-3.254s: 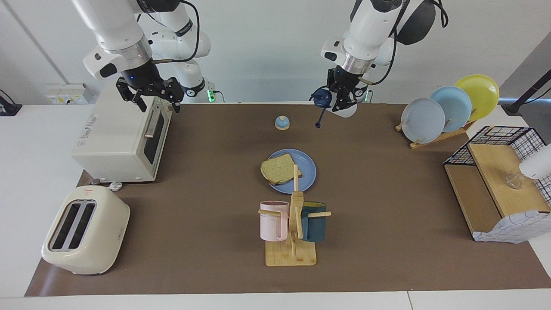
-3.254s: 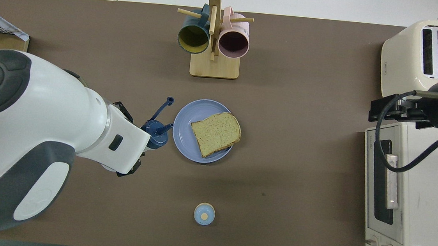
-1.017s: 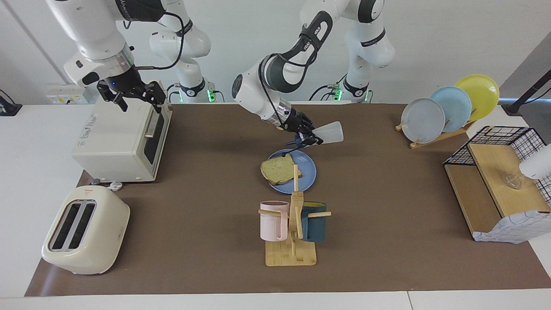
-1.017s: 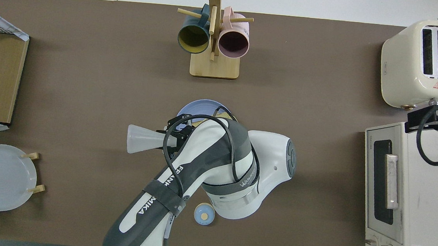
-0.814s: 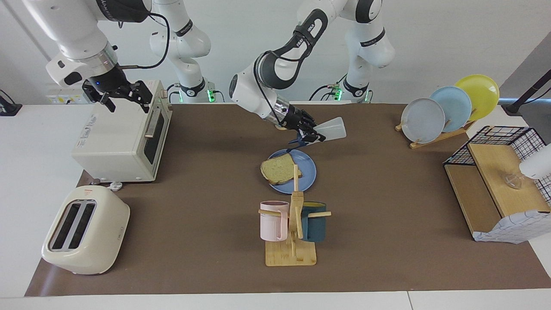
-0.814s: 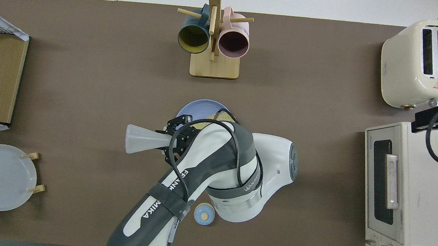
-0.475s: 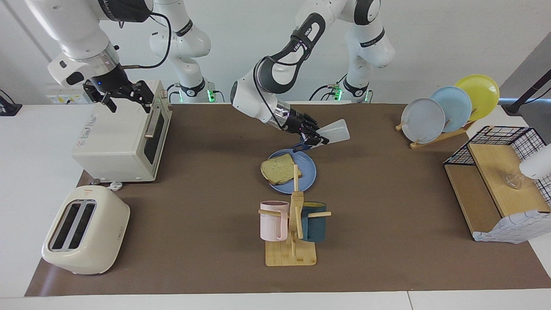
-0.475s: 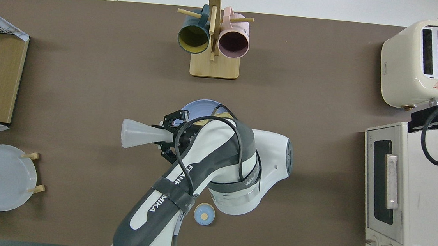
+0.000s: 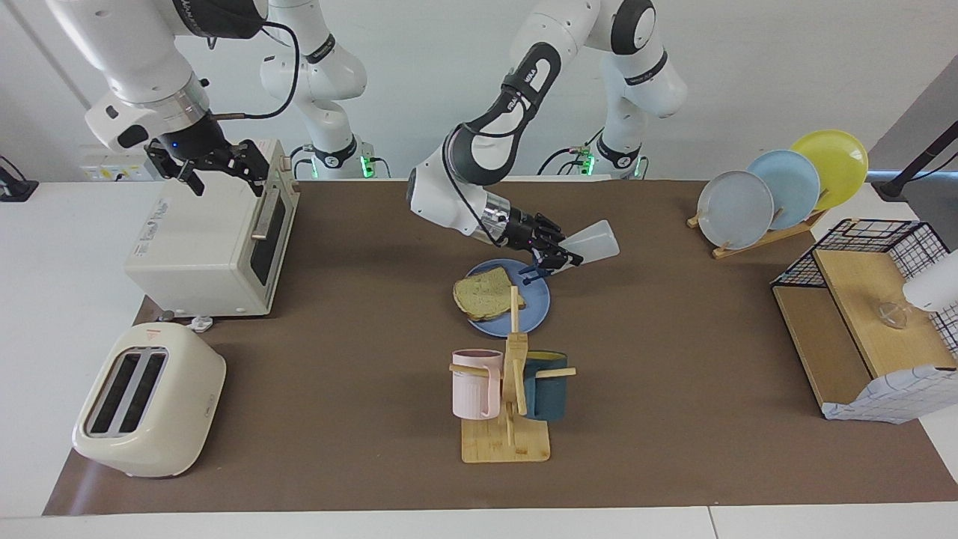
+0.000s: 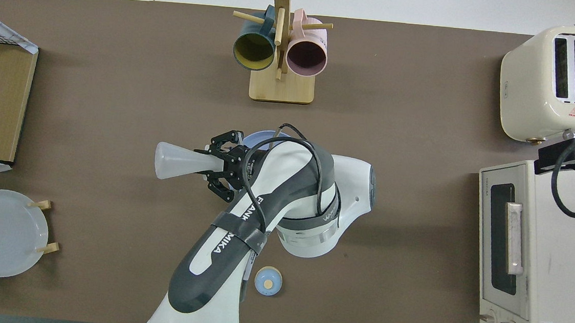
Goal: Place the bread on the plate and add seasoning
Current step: 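Tip the bottle upside down and shake it over the bread with the left gripper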
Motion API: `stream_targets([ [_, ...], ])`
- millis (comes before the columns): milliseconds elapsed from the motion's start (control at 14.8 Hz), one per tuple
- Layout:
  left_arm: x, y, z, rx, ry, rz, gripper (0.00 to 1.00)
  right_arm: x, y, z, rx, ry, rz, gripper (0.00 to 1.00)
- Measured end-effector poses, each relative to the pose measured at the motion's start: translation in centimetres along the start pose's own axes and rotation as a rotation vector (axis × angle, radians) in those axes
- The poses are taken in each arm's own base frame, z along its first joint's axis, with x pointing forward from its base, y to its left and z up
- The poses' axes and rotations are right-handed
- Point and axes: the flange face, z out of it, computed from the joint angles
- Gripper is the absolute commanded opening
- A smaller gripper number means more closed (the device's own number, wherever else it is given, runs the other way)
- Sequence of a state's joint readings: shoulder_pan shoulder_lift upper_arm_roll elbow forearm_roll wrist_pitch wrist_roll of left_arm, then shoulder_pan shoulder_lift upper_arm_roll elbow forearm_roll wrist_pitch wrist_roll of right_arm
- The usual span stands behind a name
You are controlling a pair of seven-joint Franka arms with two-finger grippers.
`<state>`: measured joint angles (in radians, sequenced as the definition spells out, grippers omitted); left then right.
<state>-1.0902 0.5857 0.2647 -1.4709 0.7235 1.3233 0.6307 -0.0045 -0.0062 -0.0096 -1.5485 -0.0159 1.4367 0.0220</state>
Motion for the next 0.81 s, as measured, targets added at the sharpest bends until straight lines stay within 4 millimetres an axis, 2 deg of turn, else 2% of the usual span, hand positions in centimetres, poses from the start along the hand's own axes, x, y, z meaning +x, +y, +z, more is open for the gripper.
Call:
stream_targets([
  [203,0.4,-0.6,0.0,0.008,-0.015,-0.012,0.00,0.0,0.0,0.0,0.000,0.000,0.000,1.00],
  [475,2.0,-0.7,2.0,0.000,-0.090,-0.005,0.00,0.0,0.2,0.2,0.000,-0.004,0.004,1.00],
  [814,0.6,-2.8,4.4,-0.003,-0.159,-0.048,0.00,0.0,0.2,0.2,0.001,-0.005,0.003,1.00],
])
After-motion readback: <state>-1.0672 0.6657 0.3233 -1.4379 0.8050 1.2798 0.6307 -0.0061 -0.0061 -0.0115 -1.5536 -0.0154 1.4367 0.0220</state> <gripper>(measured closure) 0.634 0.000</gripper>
